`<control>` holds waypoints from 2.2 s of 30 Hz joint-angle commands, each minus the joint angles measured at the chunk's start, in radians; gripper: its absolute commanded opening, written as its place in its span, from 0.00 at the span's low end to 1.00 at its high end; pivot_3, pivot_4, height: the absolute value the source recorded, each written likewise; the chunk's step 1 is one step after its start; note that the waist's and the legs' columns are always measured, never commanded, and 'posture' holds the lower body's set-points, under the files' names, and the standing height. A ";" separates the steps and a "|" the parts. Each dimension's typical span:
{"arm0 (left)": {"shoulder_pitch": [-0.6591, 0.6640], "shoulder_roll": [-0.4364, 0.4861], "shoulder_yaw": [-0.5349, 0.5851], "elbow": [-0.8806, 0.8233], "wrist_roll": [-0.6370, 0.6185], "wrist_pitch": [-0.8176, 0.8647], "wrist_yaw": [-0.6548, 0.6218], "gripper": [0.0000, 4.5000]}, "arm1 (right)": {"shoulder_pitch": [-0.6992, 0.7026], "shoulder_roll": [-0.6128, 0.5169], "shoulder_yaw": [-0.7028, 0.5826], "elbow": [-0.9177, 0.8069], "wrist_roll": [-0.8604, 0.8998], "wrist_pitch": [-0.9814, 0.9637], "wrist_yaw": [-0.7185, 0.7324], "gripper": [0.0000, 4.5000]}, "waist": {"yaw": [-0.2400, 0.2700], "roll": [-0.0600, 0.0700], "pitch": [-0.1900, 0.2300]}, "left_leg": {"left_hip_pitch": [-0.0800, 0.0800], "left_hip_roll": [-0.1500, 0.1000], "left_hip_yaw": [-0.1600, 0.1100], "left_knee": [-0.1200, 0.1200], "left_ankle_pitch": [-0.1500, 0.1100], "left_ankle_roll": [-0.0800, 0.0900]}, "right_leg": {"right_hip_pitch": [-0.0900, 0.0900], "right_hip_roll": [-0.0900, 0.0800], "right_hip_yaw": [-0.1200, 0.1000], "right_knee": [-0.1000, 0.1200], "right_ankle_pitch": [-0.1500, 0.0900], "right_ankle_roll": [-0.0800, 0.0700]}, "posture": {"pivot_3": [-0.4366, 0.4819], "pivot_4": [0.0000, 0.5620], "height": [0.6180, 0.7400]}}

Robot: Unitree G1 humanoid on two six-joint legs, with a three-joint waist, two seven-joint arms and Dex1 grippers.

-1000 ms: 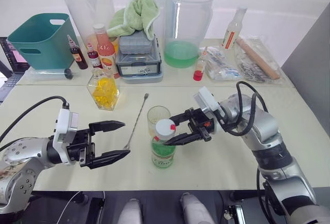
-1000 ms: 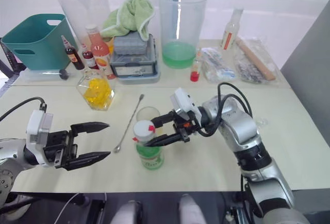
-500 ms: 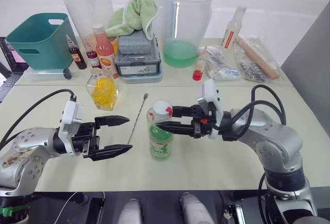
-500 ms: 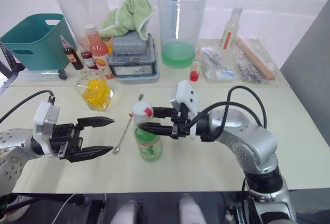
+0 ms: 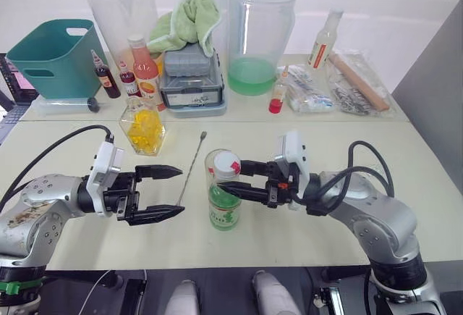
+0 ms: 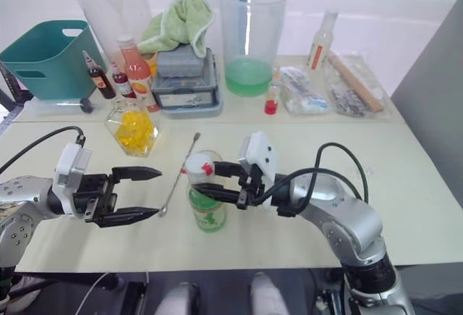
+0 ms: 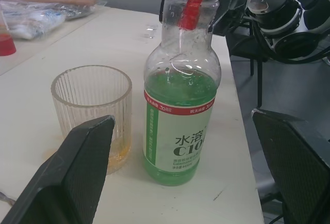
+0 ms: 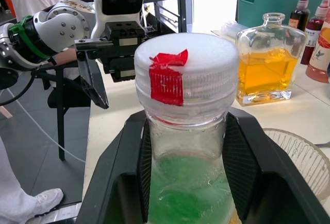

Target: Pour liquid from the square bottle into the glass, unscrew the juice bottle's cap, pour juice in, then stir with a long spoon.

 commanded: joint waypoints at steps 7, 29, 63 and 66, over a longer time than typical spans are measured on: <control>-0.036 -0.006 0.022 -0.052 -0.049 0.005 0.015 1.00 | -0.003 -0.103 -0.055 0.074 -0.010 -0.069 0.119 0.99 | 0.003 0.000 0.000 | -0.001 0.000 0.000 0.000 0.000 0.000 | 0.000 0.000 0.000 -0.001 0.000 0.000 | 0.48 0.27 0.90; -0.288 -0.159 -0.239 -0.103 -0.015 0.093 0.120 1.00 | 0.232 -0.477 -0.490 -0.046 0.208 -0.026 0.254 0.99 | 0.029 -0.001 0.000 | -0.001 -0.001 0.000 0.001 0.000 0.000 | 0.003 0.000 0.001 -0.002 0.000 0.001 | 0.48 0.27 0.90; -0.302 -0.217 -0.368 -0.133 0.108 0.095 0.177 0.32 | -0.162 -0.207 -0.131 -0.078 0.390 0.167 -0.182 1.00 | 0.032 -0.001 0.000 | -0.001 -0.001 -0.001 0.003 0.000 0.000 | 0.003 0.000 0.001 -0.002 0.001 0.001 | 0.48 0.27 0.90; -0.296 -0.217 -0.365 -0.134 0.108 0.094 0.182 0.32 | -0.170 -0.185 -0.111 -0.080 0.373 0.168 -0.200 1.00 | 0.033 -0.001 0.000 | -0.001 -0.001 -0.001 0.003 0.000 0.000 | 0.003 0.000 0.001 -0.002 0.001 0.001 | 0.48 0.27 0.90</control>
